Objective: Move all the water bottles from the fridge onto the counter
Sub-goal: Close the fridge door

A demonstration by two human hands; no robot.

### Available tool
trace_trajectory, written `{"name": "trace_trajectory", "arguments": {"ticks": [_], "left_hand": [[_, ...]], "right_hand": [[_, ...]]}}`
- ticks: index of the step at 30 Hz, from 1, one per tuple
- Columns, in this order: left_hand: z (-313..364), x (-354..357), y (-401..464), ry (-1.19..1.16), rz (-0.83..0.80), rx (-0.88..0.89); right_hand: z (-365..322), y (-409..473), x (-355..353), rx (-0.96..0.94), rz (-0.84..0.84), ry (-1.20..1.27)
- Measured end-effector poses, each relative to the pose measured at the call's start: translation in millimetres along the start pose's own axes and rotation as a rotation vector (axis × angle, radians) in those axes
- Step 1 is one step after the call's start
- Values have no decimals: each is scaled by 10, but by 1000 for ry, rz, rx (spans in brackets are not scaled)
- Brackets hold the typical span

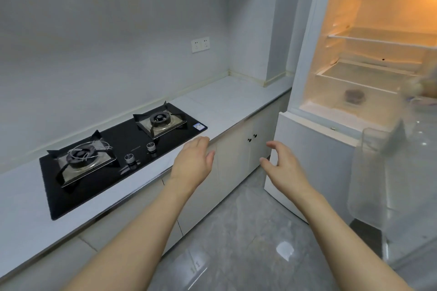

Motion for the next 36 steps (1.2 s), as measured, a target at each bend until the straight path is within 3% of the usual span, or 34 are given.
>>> {"name": "trace_trajectory", "arguments": {"ticks": [7,14,24,30,36], "left_hand": [[438,-80,-495,26,51,-83],[639,-155,-701,-10,67,-58],[862,-239,-1084,12,114,-155],[1351,-167,-1375,29,198,-229],[1915,-10,-1595,19,251,-223]], "right_hand": [[224,-385,-390,-44,-48,-5],[200,-572,-425,-74,-66,27],[306,-751,-584,-132,-132,61],[647,-849,-1046,-223,-211,32],[923,-998,-1544,-329,-187,49]]}}
Point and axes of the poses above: each hand's wrist, its own y-axis towards the middle knuckle, its own x-axis out of the palm, z = x × y, the point moved 2 cm from there along y, towards the middle knuckle, and after that the axes turned 2 degrees about -x, right-handed, at the moved point
